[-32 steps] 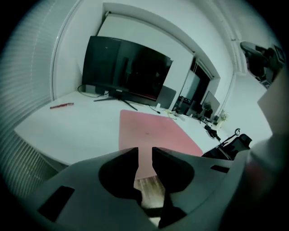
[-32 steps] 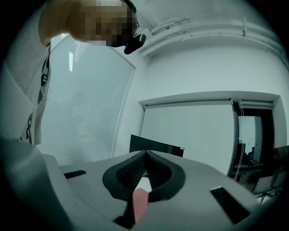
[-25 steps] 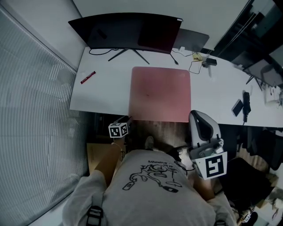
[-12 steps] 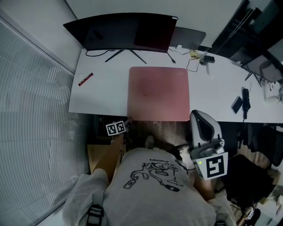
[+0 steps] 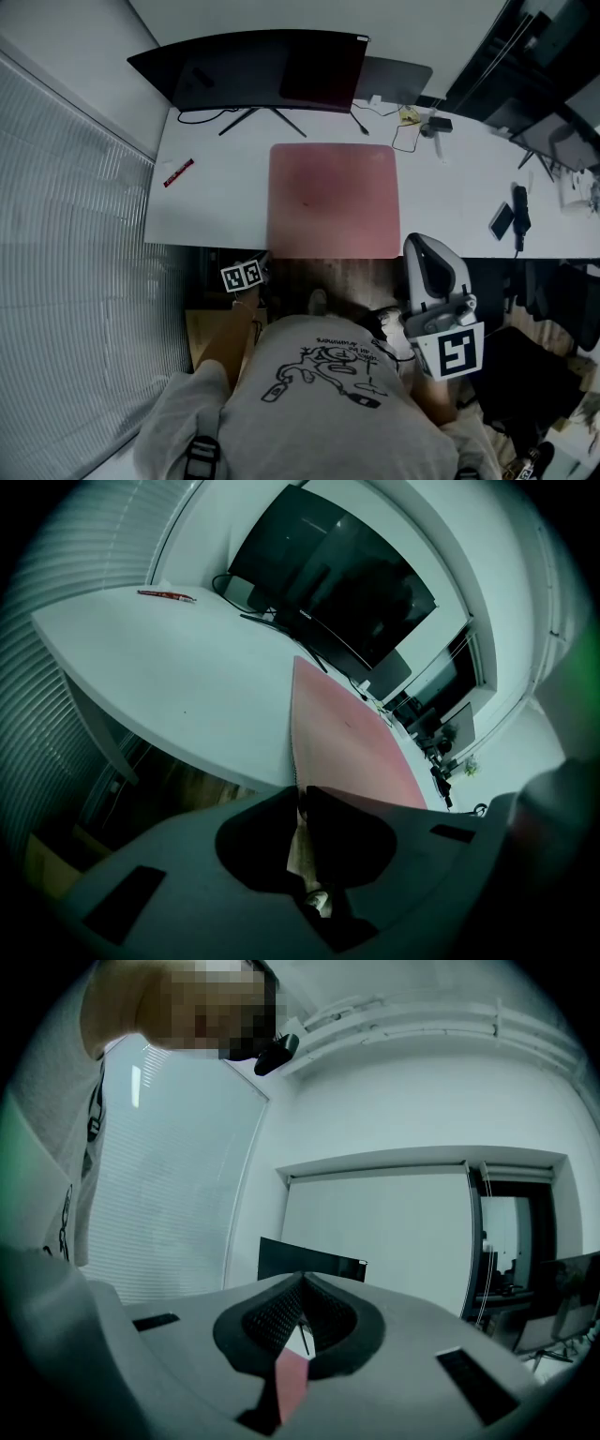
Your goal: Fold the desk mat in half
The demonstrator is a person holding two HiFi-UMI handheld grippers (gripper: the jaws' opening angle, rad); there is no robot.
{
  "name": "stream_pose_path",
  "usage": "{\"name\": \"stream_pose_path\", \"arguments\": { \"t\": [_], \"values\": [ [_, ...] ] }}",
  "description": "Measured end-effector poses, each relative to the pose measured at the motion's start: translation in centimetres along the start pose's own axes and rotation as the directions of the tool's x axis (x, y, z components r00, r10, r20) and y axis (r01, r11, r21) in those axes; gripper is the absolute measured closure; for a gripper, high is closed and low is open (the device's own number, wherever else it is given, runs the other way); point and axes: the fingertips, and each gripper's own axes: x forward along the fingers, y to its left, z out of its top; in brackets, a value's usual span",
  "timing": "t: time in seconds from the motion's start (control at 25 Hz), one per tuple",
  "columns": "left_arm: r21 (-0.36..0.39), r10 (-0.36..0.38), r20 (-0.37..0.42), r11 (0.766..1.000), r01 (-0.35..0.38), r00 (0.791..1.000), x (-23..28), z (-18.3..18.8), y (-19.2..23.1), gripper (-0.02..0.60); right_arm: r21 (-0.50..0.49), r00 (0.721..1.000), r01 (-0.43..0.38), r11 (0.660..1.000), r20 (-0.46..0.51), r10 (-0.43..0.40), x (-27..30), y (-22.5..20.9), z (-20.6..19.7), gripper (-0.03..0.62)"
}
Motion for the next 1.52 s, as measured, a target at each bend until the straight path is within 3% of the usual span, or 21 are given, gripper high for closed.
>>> {"name": "stream_pose_path", "arguments": {
  "t": [0.24, 0.36, 0.52, 0.64, 0.76, 1.16, 1.32, 1.52],
  "values": [
    [0.038, -0.014, 0.016, 0.999, 0.014, 1.000, -0.3, 0.4, -0.7, 0.548, -0.011, 1.000, -0.025, 1.000, 0.000, 0.025, 0.1, 0.0, -0.3, 0.585],
    [0.021, -0.029, 0.011, 0.999, 0.029, 1.000, 0.0, 0.4, -0.8, 0.548, -0.033, 0.998, -0.056, 0.998, -0.014, 0.055, 0.0, 0.3, -0.8, 0.585],
    [-0.001, -0.041, -0.014, 0.999, 0.041, 0.999, 0.6, -0.2, -0.4, 0.460, -0.013, 0.999, -0.048, 0.999, 0.003, 0.048, 0.2, 0.4, -0.3, 0.585],
    [-0.014, -0.031, 0.003, 0.999, 0.031, 1.000, 0.5, -0.2, 0.1, 0.503, 0.004, 1.000, -0.014, 1.000, 0.005, 0.014, 0.3, 0.2, -0.2, 0.585],
    [-0.006, -0.027, 0.010, 1.000, 0.027, 1.000, 0.2, 0.0, 0.1, 0.540, -0.010, 0.999, -0.044, 0.999, 0.005, 0.044, 0.3, 0.5, -0.4, 0.585],
    [0.056, -0.048, 0.042, 0.997, 0.045, 0.998, -0.5, 0.4, -1.9, 0.549, 0.016, 1.000, -0.011, 1.000, 0.005, 0.011, 0.2, 0.3, -0.2, 0.585],
    [0.097, -0.059, 0.052, 0.994, 0.054, 0.997, -0.7, 0.9, -3.1, 0.549, -0.011, 0.998, -0.062, 0.998, 0.015, 0.062, -0.2, 0.9, -0.5, 0.585],
    [0.153, -0.078, 0.041, 0.986, 0.070, 0.996, -0.4, 1.0, -4.5, 0.549, -0.026, 0.999, -0.051, 0.998, -0.001, 0.051, -0.6, 0.7, -1.0, 0.585]
  ]
}}
